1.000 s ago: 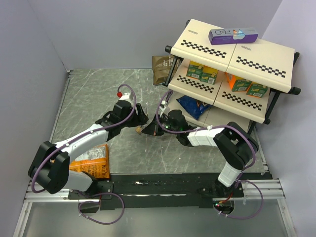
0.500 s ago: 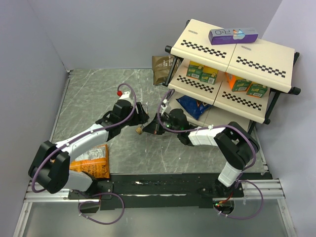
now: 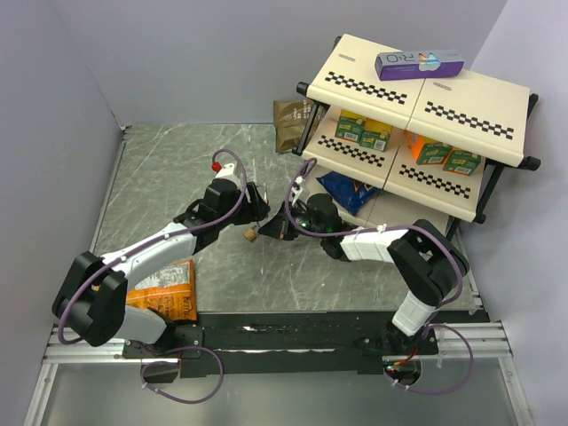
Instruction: Unlock with the key
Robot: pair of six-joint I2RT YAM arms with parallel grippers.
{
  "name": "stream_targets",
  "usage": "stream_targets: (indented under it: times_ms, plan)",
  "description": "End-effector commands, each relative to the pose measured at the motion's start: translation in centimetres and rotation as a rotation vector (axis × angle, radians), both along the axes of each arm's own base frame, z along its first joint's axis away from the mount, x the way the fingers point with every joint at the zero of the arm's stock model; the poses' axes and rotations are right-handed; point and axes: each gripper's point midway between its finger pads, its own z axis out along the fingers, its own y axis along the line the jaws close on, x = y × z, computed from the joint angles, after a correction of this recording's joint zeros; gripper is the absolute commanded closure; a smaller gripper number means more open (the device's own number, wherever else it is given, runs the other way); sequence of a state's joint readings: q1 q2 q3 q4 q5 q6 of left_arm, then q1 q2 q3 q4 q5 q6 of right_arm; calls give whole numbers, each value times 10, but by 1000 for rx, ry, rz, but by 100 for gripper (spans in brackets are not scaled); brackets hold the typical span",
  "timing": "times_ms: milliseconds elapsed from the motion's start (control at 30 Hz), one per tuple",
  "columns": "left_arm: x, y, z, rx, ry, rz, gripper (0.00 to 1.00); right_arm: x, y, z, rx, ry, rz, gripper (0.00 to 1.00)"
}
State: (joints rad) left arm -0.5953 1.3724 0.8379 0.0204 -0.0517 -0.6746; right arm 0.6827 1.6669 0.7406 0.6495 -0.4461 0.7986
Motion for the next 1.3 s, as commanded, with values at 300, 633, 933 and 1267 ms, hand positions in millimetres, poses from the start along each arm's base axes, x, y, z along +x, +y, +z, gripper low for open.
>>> stream_targets:
  times_ms: [300, 633, 933, 1267]
  plan:
    - [-22, -30, 6, -52, 23, -117, 99, 59, -15, 79, 126, -251, -206, 100]
    - [-23, -32, 2, -30, 25, -121, 99, 66, -22, 84, 126, -252, -234, 100]
    - [-26, -35, 1, -21, 23, -127, 99, 69, -28, 87, 144, -250, -251, 100]
    - [-28, -34, 5, -7, -10, -107, 99, 74, -30, 91, 185, -218, -270, 100]
